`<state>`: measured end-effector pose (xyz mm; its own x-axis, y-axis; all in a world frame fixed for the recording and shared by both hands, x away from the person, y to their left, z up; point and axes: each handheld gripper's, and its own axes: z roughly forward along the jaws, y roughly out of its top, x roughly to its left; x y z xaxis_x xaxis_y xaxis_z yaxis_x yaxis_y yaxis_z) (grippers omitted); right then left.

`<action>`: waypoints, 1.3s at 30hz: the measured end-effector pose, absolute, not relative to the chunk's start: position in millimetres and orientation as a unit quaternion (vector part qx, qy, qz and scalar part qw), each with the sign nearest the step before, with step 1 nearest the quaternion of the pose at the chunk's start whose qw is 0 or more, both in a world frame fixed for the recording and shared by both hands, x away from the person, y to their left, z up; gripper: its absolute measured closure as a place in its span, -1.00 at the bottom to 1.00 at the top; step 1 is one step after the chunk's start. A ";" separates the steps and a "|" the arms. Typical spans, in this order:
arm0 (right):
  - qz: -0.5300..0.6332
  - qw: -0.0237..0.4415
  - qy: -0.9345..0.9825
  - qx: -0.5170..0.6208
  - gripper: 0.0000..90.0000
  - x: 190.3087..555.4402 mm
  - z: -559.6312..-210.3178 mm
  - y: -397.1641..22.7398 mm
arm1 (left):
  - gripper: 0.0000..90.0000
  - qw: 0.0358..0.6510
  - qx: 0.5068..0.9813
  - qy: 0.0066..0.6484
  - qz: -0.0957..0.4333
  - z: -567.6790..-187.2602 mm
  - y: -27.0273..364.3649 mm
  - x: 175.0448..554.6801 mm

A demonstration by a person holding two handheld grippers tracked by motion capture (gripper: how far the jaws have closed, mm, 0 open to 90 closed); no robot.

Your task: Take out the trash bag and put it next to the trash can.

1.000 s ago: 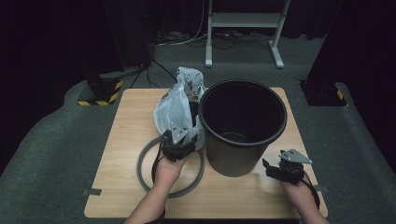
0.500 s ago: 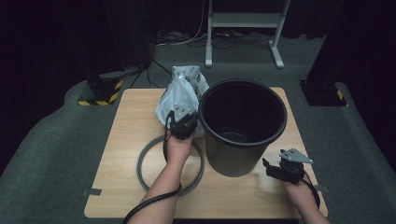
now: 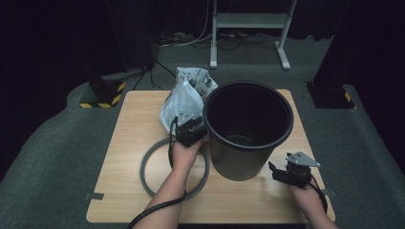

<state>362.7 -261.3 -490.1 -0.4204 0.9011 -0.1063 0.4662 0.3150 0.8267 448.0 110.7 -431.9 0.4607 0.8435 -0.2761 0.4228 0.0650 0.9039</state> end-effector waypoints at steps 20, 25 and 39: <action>0.372 0.290 0.756 0.454 -0.55 363.2 -490.6 -260.6 | -0.26 0.515 0.691 0.431 0.266 -408.0 128.8 406.7; 0.367 0.288 0.759 0.454 -0.55 364.4 -493.3 -261.2 | -0.35 0.504 0.698 0.431 0.269 -407.0 135.9 396.8; 0.360 0.286 0.759 0.461 -0.55 366.3 -497.9 -261.9 | -0.47 0.481 0.717 0.429 0.266 -417.0 166.4 371.2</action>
